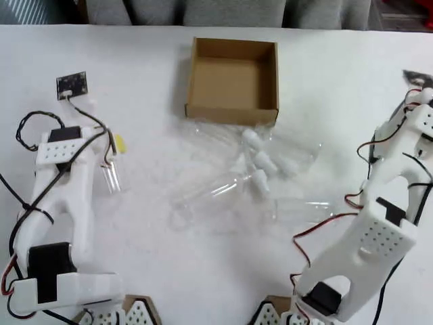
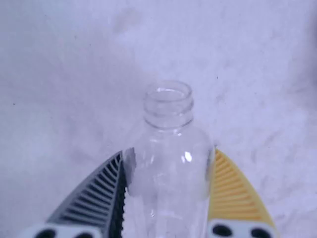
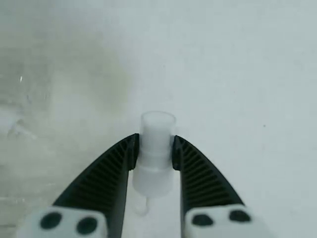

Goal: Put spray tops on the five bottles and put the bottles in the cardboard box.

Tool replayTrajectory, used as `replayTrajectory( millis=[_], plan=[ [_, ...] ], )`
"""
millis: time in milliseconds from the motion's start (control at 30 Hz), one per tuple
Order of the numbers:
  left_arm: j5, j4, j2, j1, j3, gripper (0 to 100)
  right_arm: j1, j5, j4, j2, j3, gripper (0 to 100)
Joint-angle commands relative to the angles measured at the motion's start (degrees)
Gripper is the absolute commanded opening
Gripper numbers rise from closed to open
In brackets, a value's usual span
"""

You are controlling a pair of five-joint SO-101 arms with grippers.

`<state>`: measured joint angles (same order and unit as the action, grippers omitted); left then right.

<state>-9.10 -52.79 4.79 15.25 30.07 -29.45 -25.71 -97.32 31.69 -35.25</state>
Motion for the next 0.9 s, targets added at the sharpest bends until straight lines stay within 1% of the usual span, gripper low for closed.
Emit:
replayTrajectory(
  millis=[0, 167, 300, 400, 533, 733, 867],
  plan=[
    [0.6, 1.7, 0.4, -1.1, -0.4, 2, -1.1, -4.4, 1.1, -7.1, 6.2, 1.9],
    [0.6, 1.7, 0.4, -1.1, -0.4, 2, -5.8, -6.9, 4.7, -8.0, 7.1, 2.1],
    [0.6, 1.7, 0.4, -1.1, -0.3, 2, -10.9, -7.1, 5.2, -8.0, 0.1, 2.2],
    [0.6, 1.7, 0.4, -1.1, -0.3, 2, -13.2, -7.3, 3.8, -7.6, -5.3, 2.3],
    [0.6, 1.7, 0.4, -1.1, -0.3, 2, -13.3, -14.2, -1.5, -7.4, -5.8, 2.4],
    [0.6, 1.7, 0.4, -1.1, -0.2, 2, -13.1, -15.2, 1.3, -3.5, 3.5, 2.5],
    [0.6, 1.7, 0.3, -1.1, -0.2, 2, -13.1, -14.7, 5.6, 1.0, 4.9, 2.6]
  ],
)
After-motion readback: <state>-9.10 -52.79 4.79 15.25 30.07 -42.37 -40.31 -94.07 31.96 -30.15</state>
